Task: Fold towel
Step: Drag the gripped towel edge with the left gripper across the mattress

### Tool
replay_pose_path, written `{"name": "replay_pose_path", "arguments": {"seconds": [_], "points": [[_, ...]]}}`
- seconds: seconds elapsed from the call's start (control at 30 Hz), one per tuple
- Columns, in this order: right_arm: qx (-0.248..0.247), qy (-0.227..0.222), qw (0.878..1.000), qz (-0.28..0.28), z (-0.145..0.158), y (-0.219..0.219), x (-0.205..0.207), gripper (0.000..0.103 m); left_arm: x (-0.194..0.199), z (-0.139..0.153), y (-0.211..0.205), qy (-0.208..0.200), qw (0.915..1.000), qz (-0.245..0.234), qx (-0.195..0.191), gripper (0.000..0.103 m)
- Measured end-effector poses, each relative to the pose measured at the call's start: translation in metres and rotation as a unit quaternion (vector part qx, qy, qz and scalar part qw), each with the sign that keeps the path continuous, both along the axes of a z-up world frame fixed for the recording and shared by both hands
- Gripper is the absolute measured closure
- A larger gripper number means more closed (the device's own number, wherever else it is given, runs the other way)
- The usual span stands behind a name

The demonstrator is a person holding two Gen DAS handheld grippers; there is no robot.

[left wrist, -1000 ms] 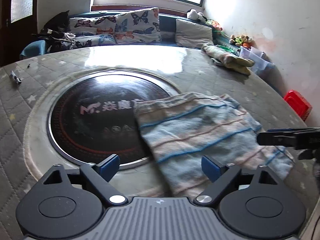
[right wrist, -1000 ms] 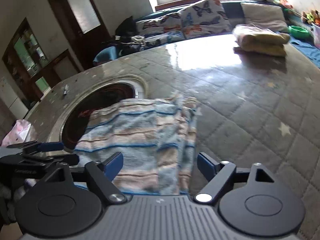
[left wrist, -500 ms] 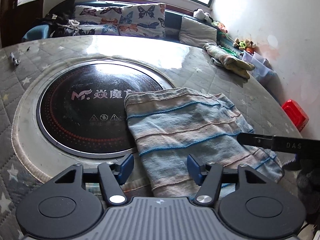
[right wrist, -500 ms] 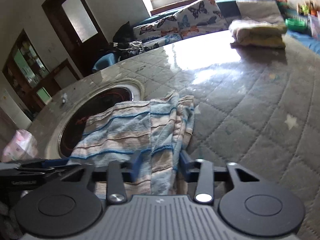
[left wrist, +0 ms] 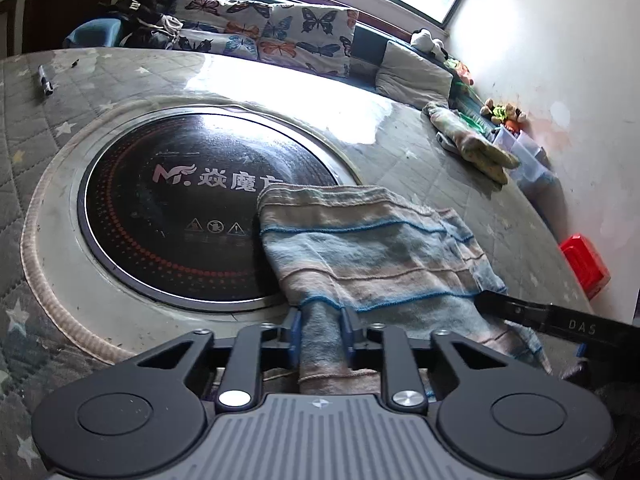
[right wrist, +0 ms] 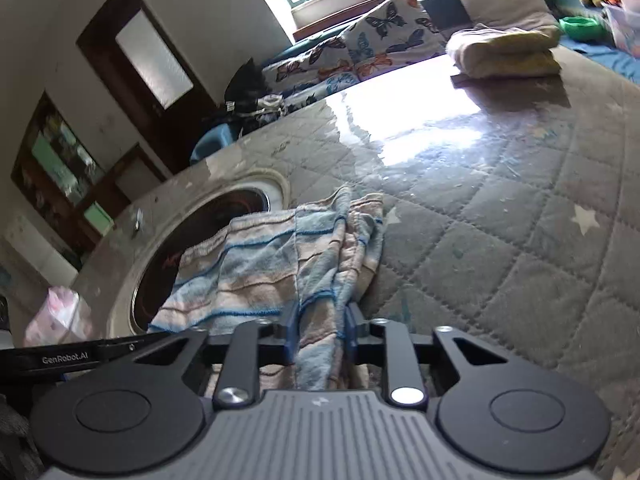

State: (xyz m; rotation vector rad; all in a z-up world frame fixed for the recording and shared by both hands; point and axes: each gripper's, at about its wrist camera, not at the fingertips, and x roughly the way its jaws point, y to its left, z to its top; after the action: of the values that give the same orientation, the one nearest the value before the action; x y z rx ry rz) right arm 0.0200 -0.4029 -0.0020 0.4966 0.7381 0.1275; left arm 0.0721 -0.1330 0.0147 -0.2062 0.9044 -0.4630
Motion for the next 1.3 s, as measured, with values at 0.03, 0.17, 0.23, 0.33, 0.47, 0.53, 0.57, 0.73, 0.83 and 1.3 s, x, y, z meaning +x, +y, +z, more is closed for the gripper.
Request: {"name": "replay_pose_path", "arguments": {"seconds": [0.03, 0.17, 0.23, 0.33, 0.47, 0.53, 0.57, 0.73, 0.83, 1.3], "points": [[0.005, -0.002, 1.000, -0.003, 0.000, -0.001, -0.001, 0.086, 0.000, 0.001, 0.001, 0.000, 1.0000, 0.000, -0.002, 0.088], [0.006, -0.007, 1.000, -0.008, 0.000, 0.003, -0.007, 0.087, 0.002, 0.004, 0.003, -0.004, 1.0000, -0.001, -0.005, 0.090], [0.005, -0.011, 1.000, -0.010, 0.001, 0.004, -0.009, 0.087, 0.004, 0.004, 0.004, -0.005, 1.0000, -0.002, -0.004, 0.091], [0.003, -0.013, 1.000, -0.013, 0.002, 0.005, -0.013, 0.087, 0.006, 0.005, 0.003, -0.009, 0.9999, -0.006, -0.003, 0.092], [-0.011, -0.024, 1.000, -0.017, 0.008, 0.009, -0.018, 0.088, 0.005, 0.010, 0.001, -0.024, 0.9996, -0.016, -0.003, 0.093], [-0.021, -0.034, 0.999, -0.017, 0.013, 0.012, -0.021, 0.088, 0.005, 0.014, -0.002, -0.033, 0.9992, -0.024, 0.000, 0.094], [-0.025, -0.038, 0.999, -0.018, 0.016, 0.012, -0.022, 0.088, 0.006, 0.016, -0.004, -0.036, 0.9990, -0.028, 0.000, 0.094], [-0.038, -0.056, 0.997, -0.032, 0.030, 0.007, -0.024, 0.089, 0.013, 0.027, -0.023, -0.050, 0.9976, -0.047, 0.002, 0.094], [-0.047, -0.067, 0.996, -0.043, 0.040, -0.002, -0.025, 0.089, 0.018, 0.035, -0.041, -0.060, 0.9964, -0.060, 0.004, 0.094], [-0.110, -0.093, 0.984, -0.107, 0.082, -0.073, -0.010, 0.089, 0.046, 0.054, -0.150, -0.084, 0.9894, -0.117, 0.017, 0.094]]}}
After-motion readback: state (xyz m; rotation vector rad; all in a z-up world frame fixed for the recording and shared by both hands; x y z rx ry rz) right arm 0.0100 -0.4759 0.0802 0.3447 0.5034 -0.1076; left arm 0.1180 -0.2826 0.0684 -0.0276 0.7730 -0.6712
